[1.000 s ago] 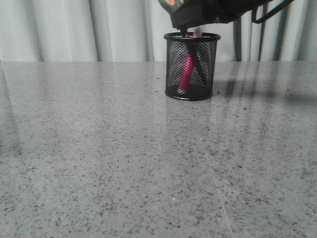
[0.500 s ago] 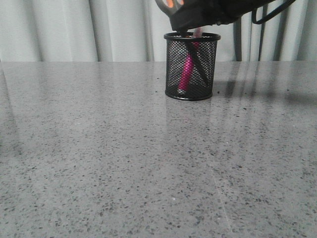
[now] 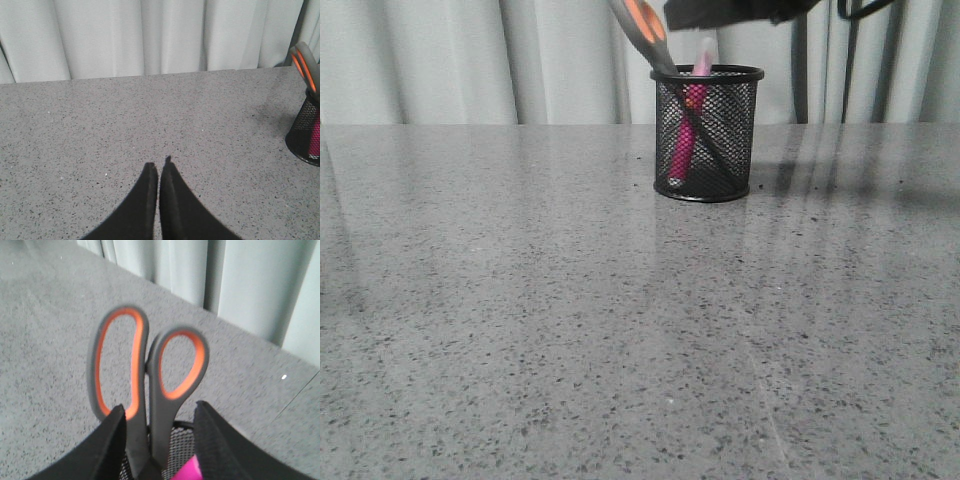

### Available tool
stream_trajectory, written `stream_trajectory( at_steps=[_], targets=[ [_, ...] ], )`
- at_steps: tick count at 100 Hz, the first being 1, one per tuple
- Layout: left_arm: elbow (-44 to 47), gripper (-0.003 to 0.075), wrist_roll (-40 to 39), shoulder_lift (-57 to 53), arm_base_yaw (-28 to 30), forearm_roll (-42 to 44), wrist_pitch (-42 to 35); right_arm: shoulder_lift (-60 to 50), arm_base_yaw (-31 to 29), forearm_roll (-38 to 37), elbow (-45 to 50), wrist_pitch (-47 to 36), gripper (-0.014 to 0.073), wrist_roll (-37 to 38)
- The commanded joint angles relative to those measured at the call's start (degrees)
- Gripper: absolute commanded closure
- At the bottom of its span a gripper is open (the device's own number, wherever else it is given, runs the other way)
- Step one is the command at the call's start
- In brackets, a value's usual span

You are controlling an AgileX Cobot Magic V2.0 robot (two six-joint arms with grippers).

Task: Put pen and scissors into bin
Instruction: 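Lift the scissors with the right gripper and insert blades-down into the mesh cup, then open the right gripper and raise it away from the cup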

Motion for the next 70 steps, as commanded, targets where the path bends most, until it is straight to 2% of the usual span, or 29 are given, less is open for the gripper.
stream_trajectory(
  at_steps=[1,10,15,38,48,70],
  targets=[
    [-1.74,0.0739,-0.48,-0.28,0.18,-0.67,-4.11,-5.21,-1.46,1.55,-1.63,2.13,0.0309,-0.72],
    [-1.74,0.0739,-0.48,-0.28,0.18,-0.67,-4.11,-8.54,-3.26,1.55,-1.63,0.92,0.0316,-0.05],
    [-1.74,0.0739,-0.48,-0.28,0.18,-0.67,-4.11,-10.68,-4.39,1.46,-1.63,-0.23,0.0350,0.55],
    [-1.74,0.0739,-0.48,-0.28,0.18,-0.31,-4.11,-21.17,-10.08,1.46,-0.92,-4.66,0.0666,5.47],
    [-1.74,0.0739,-0.48,-0.33,0.18,-0.18,-3.90,-25.81,-11.34,1.46,1.66,-8.22,0.0670,5.57],
    [-0.99,0.0739,-0.48,-0.90,0.18,-0.08,-4.85,-36.90,-11.46,1.46,15.19,-24.32,0.0670,5.57]
  ],
)
